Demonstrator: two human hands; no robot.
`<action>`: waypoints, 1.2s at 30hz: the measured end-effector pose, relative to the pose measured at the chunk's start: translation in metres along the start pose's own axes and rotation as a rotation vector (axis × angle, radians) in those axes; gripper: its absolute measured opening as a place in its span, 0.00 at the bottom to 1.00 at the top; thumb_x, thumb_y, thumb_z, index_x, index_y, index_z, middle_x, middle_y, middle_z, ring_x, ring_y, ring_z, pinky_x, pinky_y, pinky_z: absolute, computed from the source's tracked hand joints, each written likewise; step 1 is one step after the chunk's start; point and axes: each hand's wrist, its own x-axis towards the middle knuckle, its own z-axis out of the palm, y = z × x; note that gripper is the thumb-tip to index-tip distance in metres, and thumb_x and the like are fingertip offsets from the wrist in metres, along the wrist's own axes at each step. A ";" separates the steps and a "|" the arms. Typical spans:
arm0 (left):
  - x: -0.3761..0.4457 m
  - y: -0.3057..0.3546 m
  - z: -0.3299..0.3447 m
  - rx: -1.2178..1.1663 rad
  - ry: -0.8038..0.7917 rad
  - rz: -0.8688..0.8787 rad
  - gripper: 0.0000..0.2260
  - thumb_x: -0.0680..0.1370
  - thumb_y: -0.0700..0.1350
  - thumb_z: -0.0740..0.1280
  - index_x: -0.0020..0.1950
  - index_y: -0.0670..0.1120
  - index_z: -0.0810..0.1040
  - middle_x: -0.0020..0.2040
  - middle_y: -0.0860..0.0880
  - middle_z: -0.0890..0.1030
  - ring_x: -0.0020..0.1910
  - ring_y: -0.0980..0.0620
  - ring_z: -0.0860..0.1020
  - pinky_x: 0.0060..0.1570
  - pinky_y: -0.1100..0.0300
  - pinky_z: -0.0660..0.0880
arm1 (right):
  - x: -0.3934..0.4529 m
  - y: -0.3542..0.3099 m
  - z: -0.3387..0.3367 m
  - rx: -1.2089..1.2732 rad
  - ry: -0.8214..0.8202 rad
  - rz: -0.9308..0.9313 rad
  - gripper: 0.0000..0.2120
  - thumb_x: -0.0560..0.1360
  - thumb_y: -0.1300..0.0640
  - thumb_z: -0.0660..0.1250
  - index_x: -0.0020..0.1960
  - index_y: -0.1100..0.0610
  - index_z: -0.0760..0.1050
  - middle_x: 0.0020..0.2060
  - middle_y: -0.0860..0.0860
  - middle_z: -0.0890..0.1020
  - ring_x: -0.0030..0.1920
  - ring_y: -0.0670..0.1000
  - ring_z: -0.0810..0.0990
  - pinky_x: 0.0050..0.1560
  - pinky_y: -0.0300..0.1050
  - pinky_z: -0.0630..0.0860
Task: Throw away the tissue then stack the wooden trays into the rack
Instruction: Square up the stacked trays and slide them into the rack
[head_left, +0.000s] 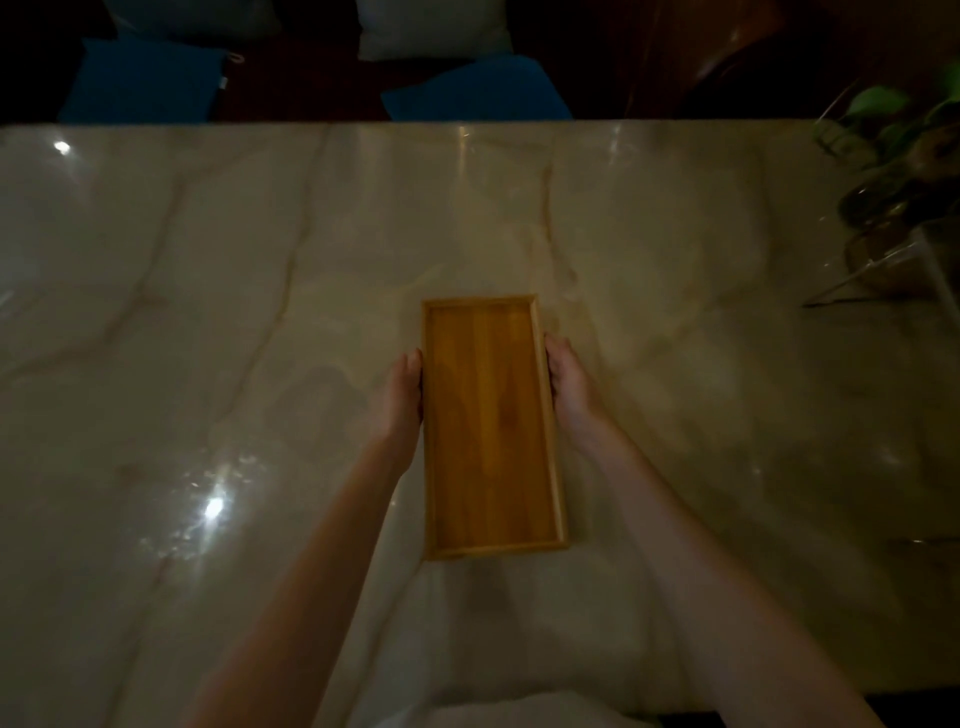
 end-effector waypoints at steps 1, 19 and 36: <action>0.000 -0.001 0.000 -0.009 -0.012 0.002 0.17 0.79 0.52 0.48 0.37 0.50 0.70 0.36 0.48 0.71 0.35 0.56 0.73 0.39 0.59 0.67 | 0.000 0.000 0.001 -0.001 -0.002 -0.002 0.17 0.78 0.47 0.51 0.55 0.51 0.75 0.64 0.56 0.74 0.63 0.50 0.71 0.64 0.45 0.67; -0.063 -0.048 -0.009 0.501 0.188 0.100 0.13 0.77 0.45 0.58 0.58 0.41 0.76 0.57 0.40 0.77 0.54 0.46 0.75 0.54 0.54 0.70 | -0.076 0.045 -0.033 -0.486 0.156 -0.070 0.13 0.77 0.62 0.58 0.58 0.68 0.74 0.56 0.62 0.78 0.51 0.50 0.73 0.37 0.27 0.66; -0.067 -0.037 -0.009 0.137 0.115 -0.059 0.09 0.75 0.41 0.62 0.41 0.48 0.81 0.43 0.51 0.81 0.42 0.56 0.77 0.43 0.63 0.75 | -0.076 0.045 -0.013 -0.524 0.263 -0.008 0.15 0.76 0.59 0.59 0.57 0.67 0.75 0.59 0.63 0.76 0.56 0.54 0.74 0.53 0.44 0.69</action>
